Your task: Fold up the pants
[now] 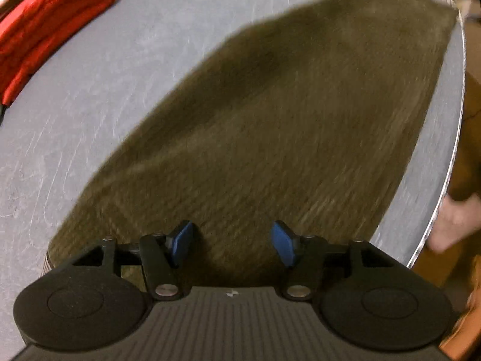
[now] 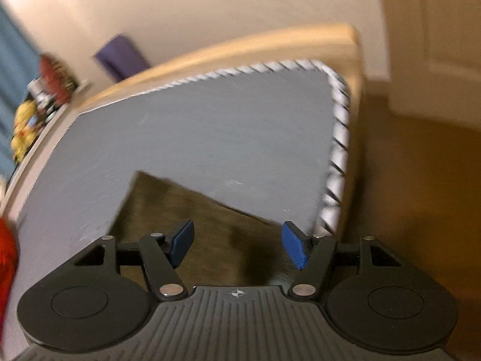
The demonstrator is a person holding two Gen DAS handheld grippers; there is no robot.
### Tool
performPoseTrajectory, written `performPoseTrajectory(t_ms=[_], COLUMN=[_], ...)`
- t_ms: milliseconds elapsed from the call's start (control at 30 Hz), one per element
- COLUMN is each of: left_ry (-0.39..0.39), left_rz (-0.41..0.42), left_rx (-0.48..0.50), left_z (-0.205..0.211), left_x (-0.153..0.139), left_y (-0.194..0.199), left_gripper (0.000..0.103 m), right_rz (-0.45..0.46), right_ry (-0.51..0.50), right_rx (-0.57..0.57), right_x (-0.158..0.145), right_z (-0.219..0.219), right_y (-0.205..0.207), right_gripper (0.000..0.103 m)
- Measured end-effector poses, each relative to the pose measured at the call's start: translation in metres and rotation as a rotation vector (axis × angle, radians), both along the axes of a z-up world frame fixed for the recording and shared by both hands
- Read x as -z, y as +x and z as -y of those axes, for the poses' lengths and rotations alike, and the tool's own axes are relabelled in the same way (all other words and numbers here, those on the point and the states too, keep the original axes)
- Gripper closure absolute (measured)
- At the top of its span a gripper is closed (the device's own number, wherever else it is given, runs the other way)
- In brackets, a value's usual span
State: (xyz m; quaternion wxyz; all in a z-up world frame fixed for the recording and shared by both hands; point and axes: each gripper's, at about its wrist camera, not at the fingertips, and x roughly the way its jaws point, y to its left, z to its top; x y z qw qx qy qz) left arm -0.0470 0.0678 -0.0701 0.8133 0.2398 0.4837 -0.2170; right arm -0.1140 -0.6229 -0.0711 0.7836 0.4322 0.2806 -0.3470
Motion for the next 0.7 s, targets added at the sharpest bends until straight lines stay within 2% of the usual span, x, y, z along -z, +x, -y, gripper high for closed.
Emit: performPoseTrajectory(t_ms=[100, 200, 267, 400, 533, 600, 667, 700], left_ry=[-0.084, -0.115, -0.106, -0.076, -0.090, -0.103, -0.118, -0.124], left_rz=[0.067, 0.091, 0.095, 0.105, 0.121, 0.133, 0.147, 0.153], left_rx=[-0.016, -0.022, -0.014, 0.008, -0.011, -0.037, -0.064, -0.076], left_z=[0.000, 0.014, 0.024, 0.049, 0.053, 0.056, 0.055, 0.055], left_x=[-0.025, -0.041, -0.045, -0.028, -0.018, -0.015, -0.017, -0.019], left_y=[0.000, 0.002, 0.006, 0.018, 0.031, 0.038, 0.042, 0.044], left_gripper=[0.035, 0.033, 0.032, 0.031, 0.031, 0.031, 0.031, 0.031], right_rz=[0.051, 0.109, 0.113, 0.161, 0.184, 0.168, 0.108, 0.099], right_ry=[0.109, 0.182, 0.178, 0.156, 0.118, 0.093, 0.057, 0.061], right_rx=[-0.014, -0.076, -0.068, -0.068, -0.075, -0.074, -0.071, -0.059], right_x=[0.018, 0.032, 0.038, 0.041, 0.046, 0.047, 0.045, 0.046], right_z=[0.010, 0.013, 0.014, 0.016, 0.015, 0.013, 0.011, 0.012], right_y=[-0.005, 0.000, 0.001, 0.004, 0.009, 0.015, 0.020, 0.021], right_gripper=[0.036, 0.036, 0.037, 0.036, 0.037, 0.046, 0.073, 0.077])
